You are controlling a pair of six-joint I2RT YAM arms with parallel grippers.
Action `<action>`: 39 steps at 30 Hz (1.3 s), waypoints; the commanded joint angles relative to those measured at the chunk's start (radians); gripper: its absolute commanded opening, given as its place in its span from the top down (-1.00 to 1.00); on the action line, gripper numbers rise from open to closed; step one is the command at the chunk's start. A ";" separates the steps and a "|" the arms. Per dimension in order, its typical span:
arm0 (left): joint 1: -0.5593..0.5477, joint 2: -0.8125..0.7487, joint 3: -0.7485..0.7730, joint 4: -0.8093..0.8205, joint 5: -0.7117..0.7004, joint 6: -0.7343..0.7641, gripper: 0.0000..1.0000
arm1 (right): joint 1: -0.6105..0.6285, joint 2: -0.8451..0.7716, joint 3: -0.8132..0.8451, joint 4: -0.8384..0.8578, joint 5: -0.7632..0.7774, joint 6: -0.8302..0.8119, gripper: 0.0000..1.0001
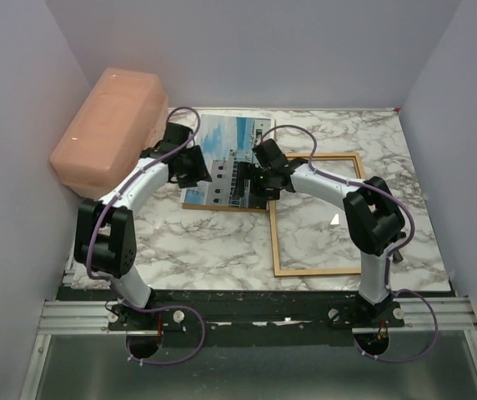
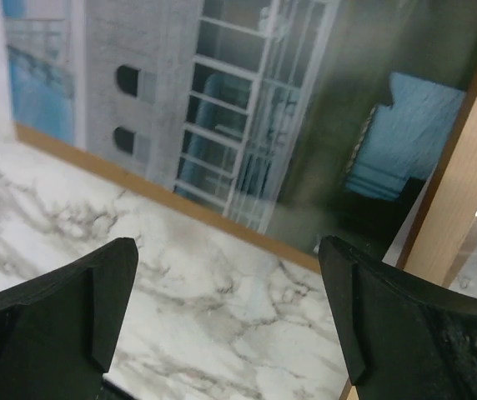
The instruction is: Put the photo into the frame
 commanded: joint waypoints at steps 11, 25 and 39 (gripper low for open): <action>-0.171 0.337 0.245 -0.124 -0.038 -0.096 0.09 | -0.006 0.137 0.125 -0.199 0.344 0.066 -1.00; -0.170 0.364 0.128 -0.105 -0.044 -0.147 0.11 | -0.114 0.056 0.037 -0.224 0.364 0.054 -1.00; -0.075 0.066 -0.101 0.111 0.047 -0.150 -0.38 | -0.123 0.081 0.022 -0.235 0.362 0.043 -1.00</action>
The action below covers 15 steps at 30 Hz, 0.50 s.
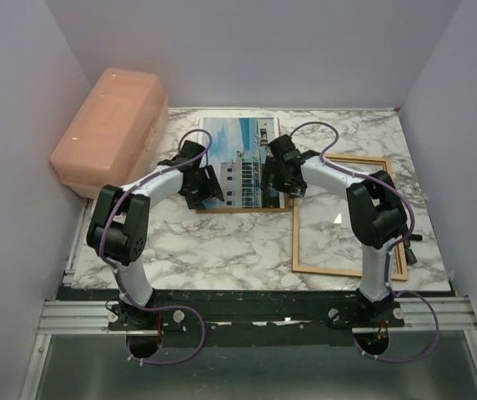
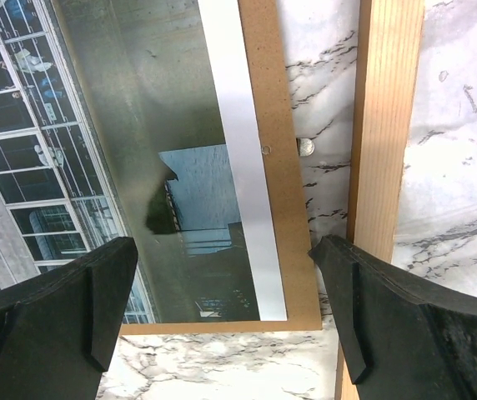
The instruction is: Put the photo into the frame
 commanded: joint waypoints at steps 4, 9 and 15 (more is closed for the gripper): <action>0.087 -0.163 -0.107 -0.025 -0.111 -0.013 -0.66 | -0.005 0.000 -0.050 -0.036 -0.001 -0.018 -1.00; 0.084 -0.114 -0.071 -0.131 -0.231 -0.033 -0.97 | -0.006 -0.006 -0.081 -0.019 -0.022 -0.018 -1.00; 0.081 -0.050 0.023 -0.152 -0.186 -0.008 -0.94 | -0.005 -0.010 -0.104 -0.006 -0.049 -0.020 -1.00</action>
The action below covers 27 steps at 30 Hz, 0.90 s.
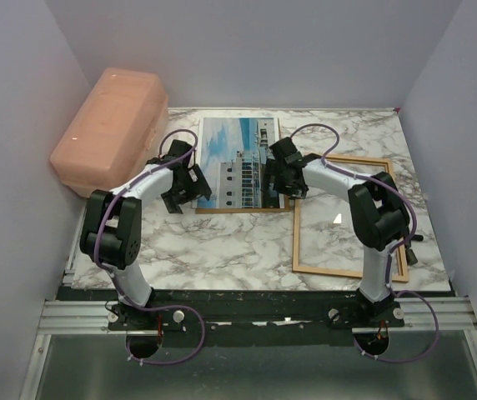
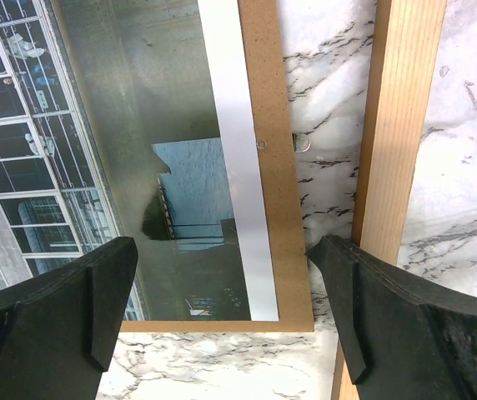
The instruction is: Put the photo into the frame
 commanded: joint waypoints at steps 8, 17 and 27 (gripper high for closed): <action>-0.030 0.206 0.182 -0.017 0.153 0.050 -0.77 | -0.005 -0.010 -0.069 -0.030 -0.100 -0.029 -1.00; -0.072 0.125 0.037 0.098 0.260 0.032 -0.67 | -0.004 -0.077 -0.134 0.023 -0.293 -0.060 -0.97; -0.135 -0.145 -0.249 0.125 0.166 -0.036 -0.54 | 0.015 -0.282 -0.342 0.042 -0.340 -0.020 -0.96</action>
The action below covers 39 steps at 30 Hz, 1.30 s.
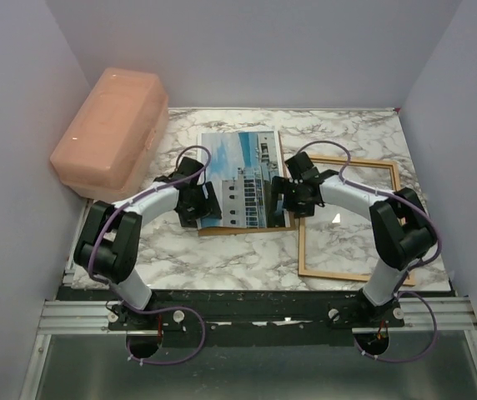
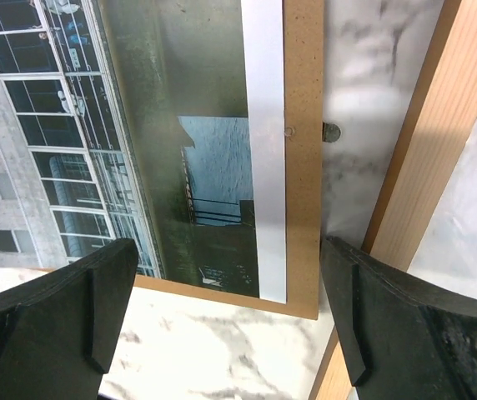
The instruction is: Put the photo into the frame
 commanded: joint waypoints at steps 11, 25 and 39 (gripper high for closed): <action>-0.036 -0.289 -0.236 0.023 -0.067 -0.087 -0.06 | 0.027 -0.225 -0.198 0.015 -0.147 0.063 -0.96; -0.036 -0.375 -0.212 -0.004 -0.070 -0.054 1.00 | 0.028 -0.289 -0.219 0.023 -0.171 0.062 -0.96; -0.061 -0.672 0.140 -0.337 -0.186 0.196 1.00 | 0.024 -0.505 -0.180 0.028 -0.149 0.166 -1.00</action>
